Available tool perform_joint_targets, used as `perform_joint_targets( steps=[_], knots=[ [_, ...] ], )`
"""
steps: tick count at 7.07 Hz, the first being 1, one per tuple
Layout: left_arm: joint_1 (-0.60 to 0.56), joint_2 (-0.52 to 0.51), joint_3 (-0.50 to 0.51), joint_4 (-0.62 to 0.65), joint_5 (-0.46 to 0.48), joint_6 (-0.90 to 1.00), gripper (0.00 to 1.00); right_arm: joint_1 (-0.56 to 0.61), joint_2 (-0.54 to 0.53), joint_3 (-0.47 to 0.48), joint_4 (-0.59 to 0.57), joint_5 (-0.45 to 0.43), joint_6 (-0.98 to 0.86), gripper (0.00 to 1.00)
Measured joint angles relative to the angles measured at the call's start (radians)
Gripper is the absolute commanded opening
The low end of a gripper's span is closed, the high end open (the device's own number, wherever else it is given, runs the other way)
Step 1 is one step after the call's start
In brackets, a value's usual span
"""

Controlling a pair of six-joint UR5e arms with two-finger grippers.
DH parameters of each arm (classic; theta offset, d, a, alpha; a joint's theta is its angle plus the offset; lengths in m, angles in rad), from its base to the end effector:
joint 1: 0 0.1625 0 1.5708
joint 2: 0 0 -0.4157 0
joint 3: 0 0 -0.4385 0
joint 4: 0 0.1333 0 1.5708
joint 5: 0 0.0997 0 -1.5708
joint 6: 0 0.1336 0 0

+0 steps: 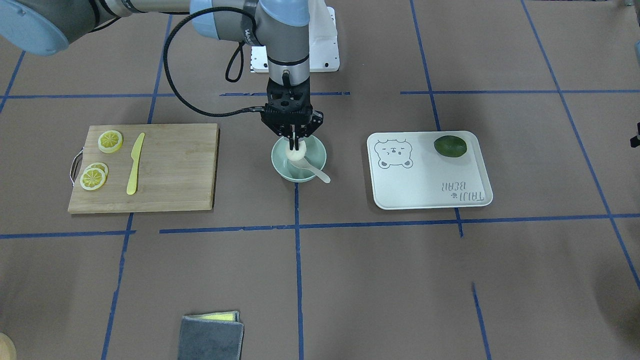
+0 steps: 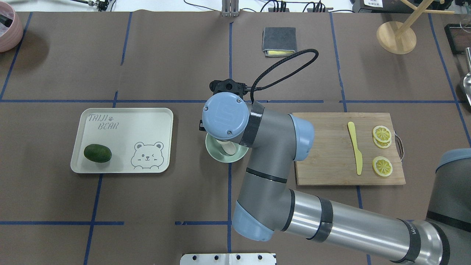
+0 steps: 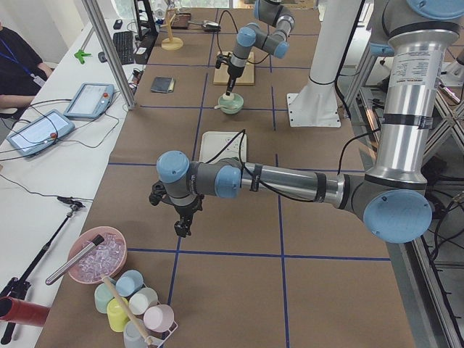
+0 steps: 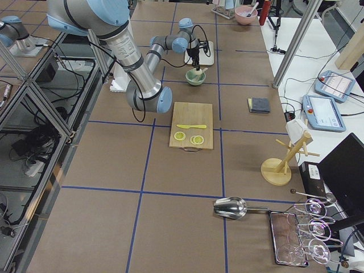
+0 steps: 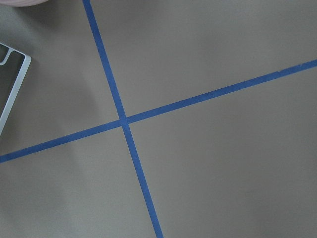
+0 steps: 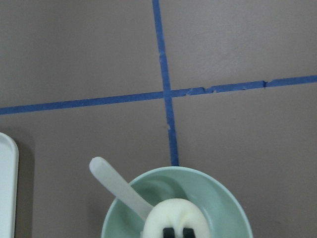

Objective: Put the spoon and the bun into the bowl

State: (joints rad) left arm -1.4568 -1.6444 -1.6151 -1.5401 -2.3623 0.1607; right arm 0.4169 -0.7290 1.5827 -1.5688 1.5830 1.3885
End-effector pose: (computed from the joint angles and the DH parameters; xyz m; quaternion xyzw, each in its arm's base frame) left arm 0.0272 -0.5742 0.6103 0.0492 0.3841 0.1429 0.9108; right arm -0.6457 -0.4299 0.1212 0.1172 -0.3981 0.1040 0.9039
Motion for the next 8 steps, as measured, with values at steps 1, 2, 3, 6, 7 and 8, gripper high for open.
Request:
perform_joint_targets(
  steps=[1,2,3,6,7,8],
  knots=[
    [0.001,0.0,0.0,0.0,0.0,-0.001,1.0,-0.005,-0.004,-0.036,0.05,-0.003,-0.001,1.0],
    [0.001,0.0,0.0,0.0,0.0,-0.001,1.0,-0.006,-0.006,-0.042,0.056,0.0,-0.004,1.0],
    [0.0,0.0,0.0,0.0,0.0,-0.001,1.0,0.003,-0.006,-0.017,0.012,0.011,-0.011,1.0],
    [-0.002,0.003,0.0,0.005,0.006,-0.001,1.0,0.201,-0.085,0.157,-0.149,0.231,-0.238,1.0],
    [-0.005,0.014,-0.006,0.007,0.009,-0.002,1.0,0.301,-0.157,0.187,-0.154,0.323,-0.389,1.0],
    [-0.009,0.033,-0.019,0.008,0.011,-0.002,1.0,0.407,-0.247,0.207,-0.153,0.403,-0.565,1.0]
  ],
)
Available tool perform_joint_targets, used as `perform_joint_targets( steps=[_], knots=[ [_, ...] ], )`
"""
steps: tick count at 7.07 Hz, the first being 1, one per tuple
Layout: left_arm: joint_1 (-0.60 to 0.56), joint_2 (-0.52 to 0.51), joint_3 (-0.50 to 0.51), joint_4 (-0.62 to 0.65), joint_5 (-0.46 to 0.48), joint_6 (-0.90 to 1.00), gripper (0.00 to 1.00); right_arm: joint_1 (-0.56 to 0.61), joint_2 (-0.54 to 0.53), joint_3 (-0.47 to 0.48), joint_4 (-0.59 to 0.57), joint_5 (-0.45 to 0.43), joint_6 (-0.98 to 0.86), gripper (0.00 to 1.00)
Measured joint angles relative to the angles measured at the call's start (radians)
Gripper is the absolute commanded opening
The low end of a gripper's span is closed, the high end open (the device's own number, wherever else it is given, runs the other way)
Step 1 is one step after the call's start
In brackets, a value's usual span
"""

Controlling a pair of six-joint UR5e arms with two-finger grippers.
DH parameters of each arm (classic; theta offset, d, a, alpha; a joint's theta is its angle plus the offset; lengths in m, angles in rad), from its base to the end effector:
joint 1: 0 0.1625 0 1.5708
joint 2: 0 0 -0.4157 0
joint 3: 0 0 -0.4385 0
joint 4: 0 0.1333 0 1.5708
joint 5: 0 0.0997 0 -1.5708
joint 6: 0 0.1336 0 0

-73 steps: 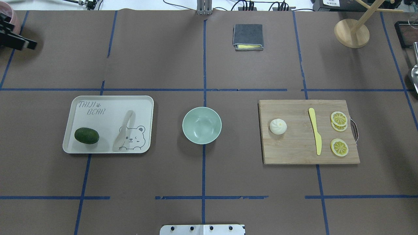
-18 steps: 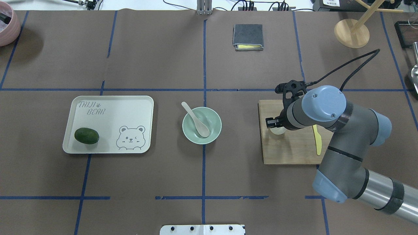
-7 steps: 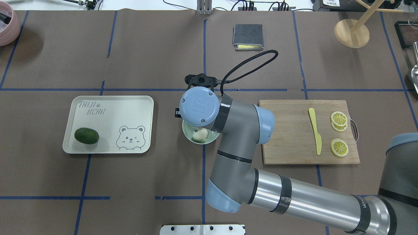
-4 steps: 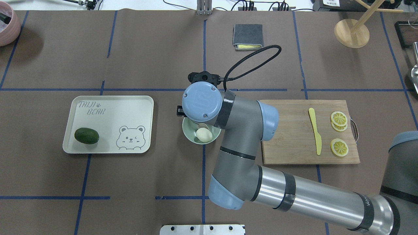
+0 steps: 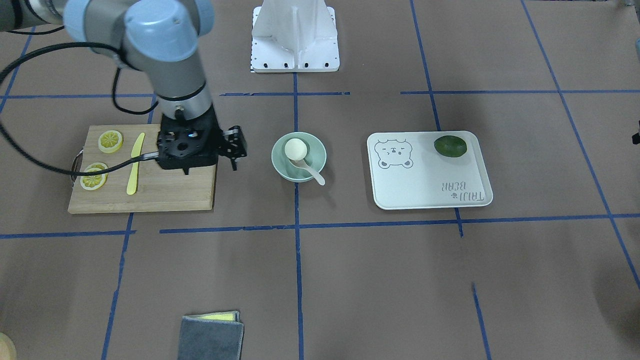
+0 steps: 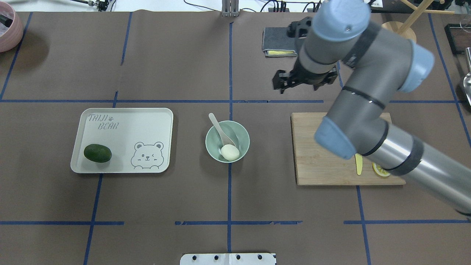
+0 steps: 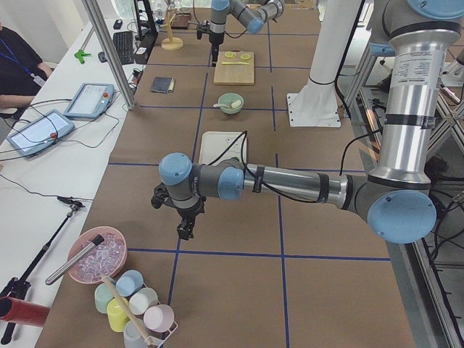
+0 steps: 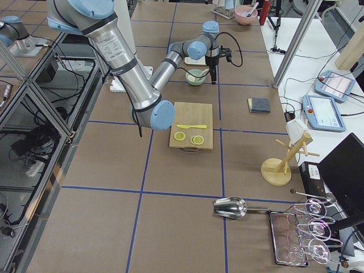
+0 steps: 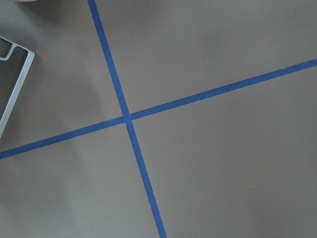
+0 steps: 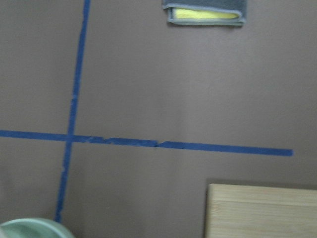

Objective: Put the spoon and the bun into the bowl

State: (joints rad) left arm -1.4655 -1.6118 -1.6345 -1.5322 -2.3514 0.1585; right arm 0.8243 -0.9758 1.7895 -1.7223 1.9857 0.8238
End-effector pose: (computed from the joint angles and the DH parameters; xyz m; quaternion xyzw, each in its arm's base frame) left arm 0.0197 -0.5599 0.6201 0.0407 0.3793 0.1340 0.9146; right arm -0.4089 -0.5590 0.2232 0.0873 -0.3626 -0.0311 0.9273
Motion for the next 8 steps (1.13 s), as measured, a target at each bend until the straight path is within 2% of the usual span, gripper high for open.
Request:
perform_joint_targets(
  steps=[2,3,4,6,8],
  knots=[
    [-0.031,0.019,-0.009,0.001,-0.002,0.0,1.0,0.245,-0.199,0.014,-0.004,0.144,-0.424,1.0],
    [-0.063,0.027,-0.014,0.002,-0.002,0.001,1.0,0.368,-0.297,0.006,-0.008,0.191,-0.615,1.0],
    [-0.089,0.04,-0.023,0.001,-0.001,0.001,1.0,0.469,-0.404,-0.006,-0.006,0.214,-0.731,1.0],
    [-0.103,0.059,-0.04,-0.002,0.001,0.001,1.0,0.604,-0.556,-0.012,-0.003,0.225,-0.8,1.0],
    [-0.104,0.062,-0.046,-0.003,0.003,0.001,1.0,0.65,-0.603,-0.007,-0.003,0.229,-0.802,1.0]
  ],
)
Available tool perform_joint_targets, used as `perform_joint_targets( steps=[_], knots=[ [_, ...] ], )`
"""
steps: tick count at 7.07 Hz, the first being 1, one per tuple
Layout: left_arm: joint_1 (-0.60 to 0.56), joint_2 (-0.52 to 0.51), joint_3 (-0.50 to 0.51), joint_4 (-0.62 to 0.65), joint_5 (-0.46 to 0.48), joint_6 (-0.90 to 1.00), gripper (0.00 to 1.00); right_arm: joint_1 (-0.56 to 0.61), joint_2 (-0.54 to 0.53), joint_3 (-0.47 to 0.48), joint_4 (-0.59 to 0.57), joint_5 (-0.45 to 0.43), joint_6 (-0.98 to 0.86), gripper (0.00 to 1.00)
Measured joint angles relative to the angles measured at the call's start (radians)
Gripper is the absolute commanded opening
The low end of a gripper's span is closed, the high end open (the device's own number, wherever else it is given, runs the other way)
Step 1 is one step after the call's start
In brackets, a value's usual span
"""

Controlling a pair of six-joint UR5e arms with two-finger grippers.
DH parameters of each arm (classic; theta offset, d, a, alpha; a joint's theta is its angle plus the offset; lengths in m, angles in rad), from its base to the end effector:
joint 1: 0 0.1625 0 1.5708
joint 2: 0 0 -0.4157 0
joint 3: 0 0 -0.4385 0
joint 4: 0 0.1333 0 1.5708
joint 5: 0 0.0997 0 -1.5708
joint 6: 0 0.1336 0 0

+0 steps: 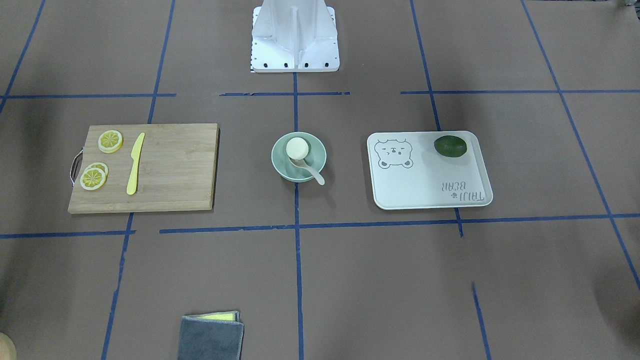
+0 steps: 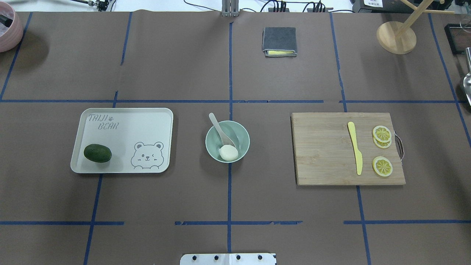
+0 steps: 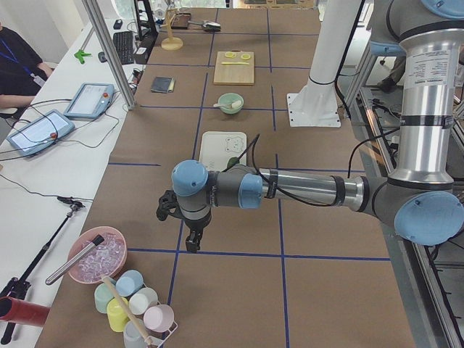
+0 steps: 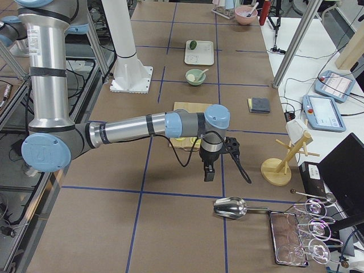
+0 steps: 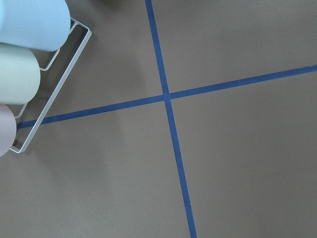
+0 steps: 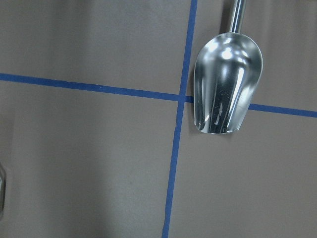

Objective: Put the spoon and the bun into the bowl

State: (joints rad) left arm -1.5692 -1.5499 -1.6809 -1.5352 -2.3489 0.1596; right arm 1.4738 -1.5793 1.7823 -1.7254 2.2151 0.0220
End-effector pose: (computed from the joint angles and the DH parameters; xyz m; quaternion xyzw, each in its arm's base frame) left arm -0.0387 -0.5328 0.6287 0.0546 0.3760 0.0846 0.9211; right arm 0.0014 -0.5334 0.5916 0.0041 -0.3173 -0.0432 0.9473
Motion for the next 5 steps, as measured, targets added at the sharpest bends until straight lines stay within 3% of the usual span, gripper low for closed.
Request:
perform_joint_targets(
  steps=[5],
  knots=[
    [0.001,-0.002,0.0,-0.003,-0.001,0.0,1.0,0.006,-0.006,0.0,0.0,0.014,0.004,1.0]
  ],
)
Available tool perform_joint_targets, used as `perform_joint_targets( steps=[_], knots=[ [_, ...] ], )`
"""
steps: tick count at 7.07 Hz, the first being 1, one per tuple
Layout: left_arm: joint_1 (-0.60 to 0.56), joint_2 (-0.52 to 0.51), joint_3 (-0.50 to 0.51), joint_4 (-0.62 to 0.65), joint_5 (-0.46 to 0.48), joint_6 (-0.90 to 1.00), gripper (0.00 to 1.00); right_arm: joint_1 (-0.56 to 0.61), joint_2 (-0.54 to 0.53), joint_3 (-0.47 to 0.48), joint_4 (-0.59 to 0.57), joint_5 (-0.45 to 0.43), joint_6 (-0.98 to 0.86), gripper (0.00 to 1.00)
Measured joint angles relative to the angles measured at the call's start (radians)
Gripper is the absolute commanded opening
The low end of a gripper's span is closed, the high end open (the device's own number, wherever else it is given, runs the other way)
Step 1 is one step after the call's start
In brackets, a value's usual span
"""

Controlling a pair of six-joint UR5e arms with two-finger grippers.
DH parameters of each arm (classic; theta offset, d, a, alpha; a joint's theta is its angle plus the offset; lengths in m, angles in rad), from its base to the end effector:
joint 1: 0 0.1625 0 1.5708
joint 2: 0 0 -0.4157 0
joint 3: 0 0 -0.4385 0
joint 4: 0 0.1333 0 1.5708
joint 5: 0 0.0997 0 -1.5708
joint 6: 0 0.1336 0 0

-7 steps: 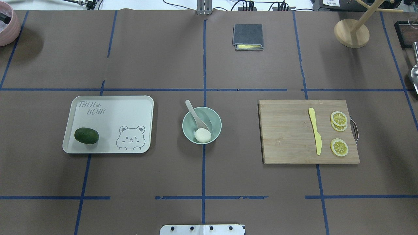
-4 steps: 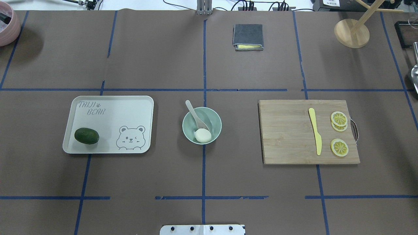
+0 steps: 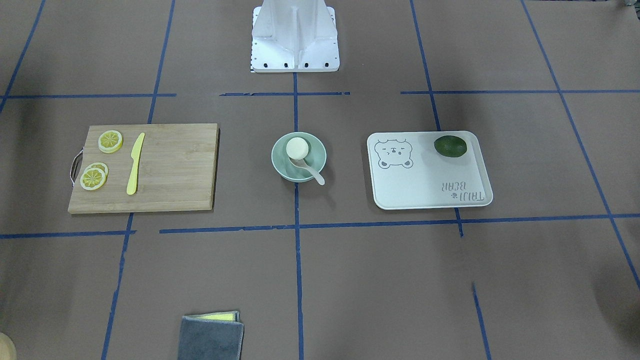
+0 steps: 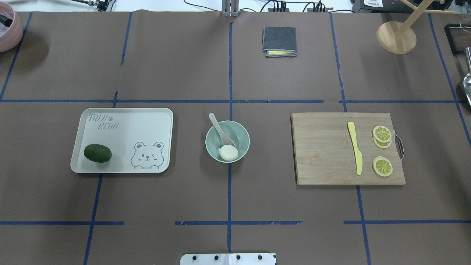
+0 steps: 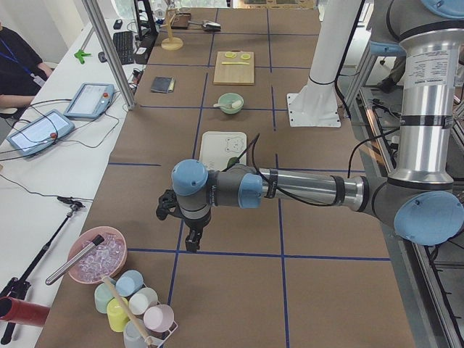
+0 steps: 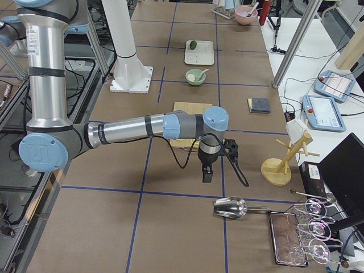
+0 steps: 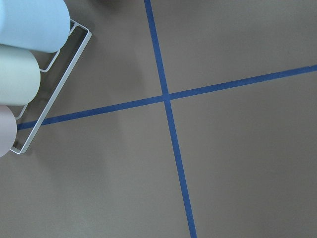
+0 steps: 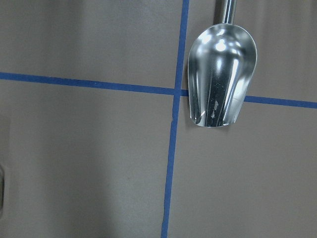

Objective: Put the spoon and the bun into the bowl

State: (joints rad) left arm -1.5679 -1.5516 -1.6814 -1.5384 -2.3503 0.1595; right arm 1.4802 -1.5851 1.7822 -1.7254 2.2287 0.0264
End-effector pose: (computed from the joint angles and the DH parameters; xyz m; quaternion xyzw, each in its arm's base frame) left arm -0.0378 -0.5339 0.6271 0.0569 0.3765 0.0862 0.9206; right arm 0.0036 -0.5307 0.5937 0.0012 -0.3236 -0.0372 0.9455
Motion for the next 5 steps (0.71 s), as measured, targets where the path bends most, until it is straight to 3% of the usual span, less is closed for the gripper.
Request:
perform_joint_targets(
  steps=[5],
  knots=[
    [0.0,-0.009,-0.003,-0.003,-0.001,0.0,1.0,0.0,-0.002,-0.002,0.001,0.0,-0.002,1.0]
  ],
)
